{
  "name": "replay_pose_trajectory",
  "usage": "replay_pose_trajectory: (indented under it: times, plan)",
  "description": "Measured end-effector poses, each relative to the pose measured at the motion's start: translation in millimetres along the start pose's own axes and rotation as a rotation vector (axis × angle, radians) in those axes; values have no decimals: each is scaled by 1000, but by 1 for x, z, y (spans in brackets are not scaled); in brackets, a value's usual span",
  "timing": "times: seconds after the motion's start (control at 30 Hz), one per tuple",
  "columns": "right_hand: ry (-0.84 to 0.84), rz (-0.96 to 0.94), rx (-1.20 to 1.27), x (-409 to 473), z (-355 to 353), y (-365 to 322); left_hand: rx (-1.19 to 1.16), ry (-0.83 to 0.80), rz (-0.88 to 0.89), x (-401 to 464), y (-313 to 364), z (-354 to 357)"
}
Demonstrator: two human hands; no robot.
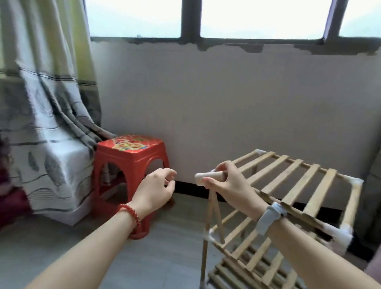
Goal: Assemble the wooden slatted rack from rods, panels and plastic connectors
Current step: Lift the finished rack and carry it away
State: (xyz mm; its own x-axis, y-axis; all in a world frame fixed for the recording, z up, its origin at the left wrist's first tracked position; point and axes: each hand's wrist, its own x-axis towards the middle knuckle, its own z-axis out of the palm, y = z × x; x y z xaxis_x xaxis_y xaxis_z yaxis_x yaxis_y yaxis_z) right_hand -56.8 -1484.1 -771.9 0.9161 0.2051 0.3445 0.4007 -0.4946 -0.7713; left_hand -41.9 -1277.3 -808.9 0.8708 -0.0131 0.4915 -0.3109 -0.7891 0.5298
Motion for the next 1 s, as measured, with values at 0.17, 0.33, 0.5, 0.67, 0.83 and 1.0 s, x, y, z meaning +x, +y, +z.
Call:
replay_pose_trajectory:
  times: [0.17, 0.33, 0.5, 0.67, 0.83, 1.0]
  plan:
    - [-153, -57, -42, 23, 88, -16, 91, 13, -248, -44, -85, -48]
    - [-308, -19, -130, 46, 190, 15, 176, -93, -437, -70, -180, -46]
    - [-483, -30, -269, 67, 300, 101, 229, -282, -590, -88, -278, 18]
    - [-730, -108, -382, 77, 405, 229, 242, -530, -769, -112, -380, 129]
    - [-901, -284, -505, 79, 463, 316, 319, -688, -840, -139, -440, 221]
    - [-867, -236, -548, 86, 497, 375, 495, -666, -781, -162, -468, 284]
